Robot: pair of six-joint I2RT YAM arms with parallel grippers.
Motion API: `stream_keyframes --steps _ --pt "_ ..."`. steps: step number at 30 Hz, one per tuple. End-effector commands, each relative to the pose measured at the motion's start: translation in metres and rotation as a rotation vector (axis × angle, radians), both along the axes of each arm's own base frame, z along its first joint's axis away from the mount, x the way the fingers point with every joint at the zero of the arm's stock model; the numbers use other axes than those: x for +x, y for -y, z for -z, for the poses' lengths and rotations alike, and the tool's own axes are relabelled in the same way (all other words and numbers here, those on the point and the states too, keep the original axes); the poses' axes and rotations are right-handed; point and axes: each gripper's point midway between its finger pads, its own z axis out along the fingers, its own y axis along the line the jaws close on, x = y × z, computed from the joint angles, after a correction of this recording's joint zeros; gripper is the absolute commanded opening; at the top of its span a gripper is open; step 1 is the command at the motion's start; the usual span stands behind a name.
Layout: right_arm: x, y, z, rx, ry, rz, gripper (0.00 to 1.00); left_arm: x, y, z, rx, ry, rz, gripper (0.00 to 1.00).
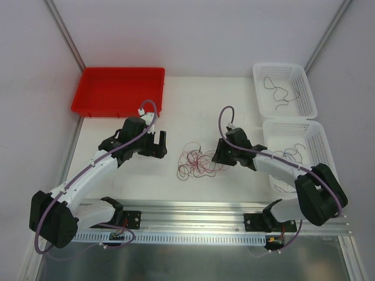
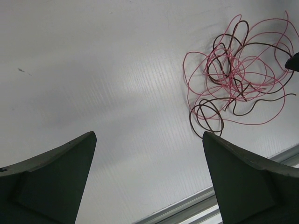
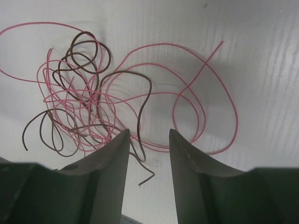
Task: Untangle the cables
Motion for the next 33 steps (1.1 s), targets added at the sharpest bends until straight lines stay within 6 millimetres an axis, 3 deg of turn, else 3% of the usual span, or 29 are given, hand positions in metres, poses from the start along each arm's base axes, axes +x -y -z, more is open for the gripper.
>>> stream_keyframes --steps 1,3,7,9,10,12,14,15,17,18,22,26,31,32,33 --pt "0.012 -0.011 0.001 0.023 0.044 0.010 0.42 0.013 -0.001 -0.012 0.011 0.052 -0.004 0.99" --pt "0.010 -0.013 0.007 0.010 0.032 -0.005 0.39 0.014 0.000 -0.011 0.010 0.048 -0.003 0.99" --pt "0.003 -0.014 0.003 -0.031 0.033 -0.051 0.15 0.013 0.001 -0.009 0.010 0.041 0.000 0.99" --pt "0.009 -0.016 -0.022 -0.064 0.107 -0.083 0.08 0.013 0.001 -0.009 0.010 0.040 0.002 0.99" --pt "0.003 -0.010 -0.027 -0.110 0.094 -0.100 0.02 0.013 0.001 -0.010 0.010 0.041 0.002 0.99" --pt "0.009 -0.017 -0.070 -0.132 0.186 -0.134 0.01 0.013 0.002 -0.009 0.006 0.038 0.006 0.99" --pt "0.001 -0.008 -0.090 -0.207 0.206 -0.189 0.01 0.012 0.003 -0.009 -0.002 0.033 0.006 0.99" --pt "0.006 -0.015 -0.122 -0.207 0.276 -0.197 0.01 0.011 0.005 -0.009 -0.005 0.028 0.013 0.99" --pt "-0.002 -0.010 -0.149 -0.248 0.313 -0.243 0.01 0.011 0.005 -0.008 -0.007 0.022 0.014 0.99" --pt "-0.005 -0.011 -0.173 -0.254 0.349 -0.249 0.01 0.011 0.006 -0.008 -0.011 0.024 0.018 0.99" --pt "-0.017 -0.023 -0.228 -0.197 0.462 -0.329 0.01 0.010 0.009 -0.010 -0.025 0.018 0.026 0.99" --pt "-0.027 -0.034 -0.251 -0.153 0.506 -0.394 0.01 0.007 0.017 -0.024 -0.106 0.028 0.014 0.99" --pt "-0.033 -0.041 -0.248 -0.154 0.513 -0.446 0.01 -0.009 0.043 -0.058 -0.367 0.054 0.000 0.99" --pt "-0.034 -0.043 -0.247 -0.149 0.513 -0.454 0.01 -0.010 0.049 -0.074 -0.446 0.082 -0.014 0.99" --pt "-0.037 -0.046 -0.246 -0.138 0.517 -0.475 0.01 -0.013 0.051 -0.073 -0.470 0.083 -0.019 0.99"
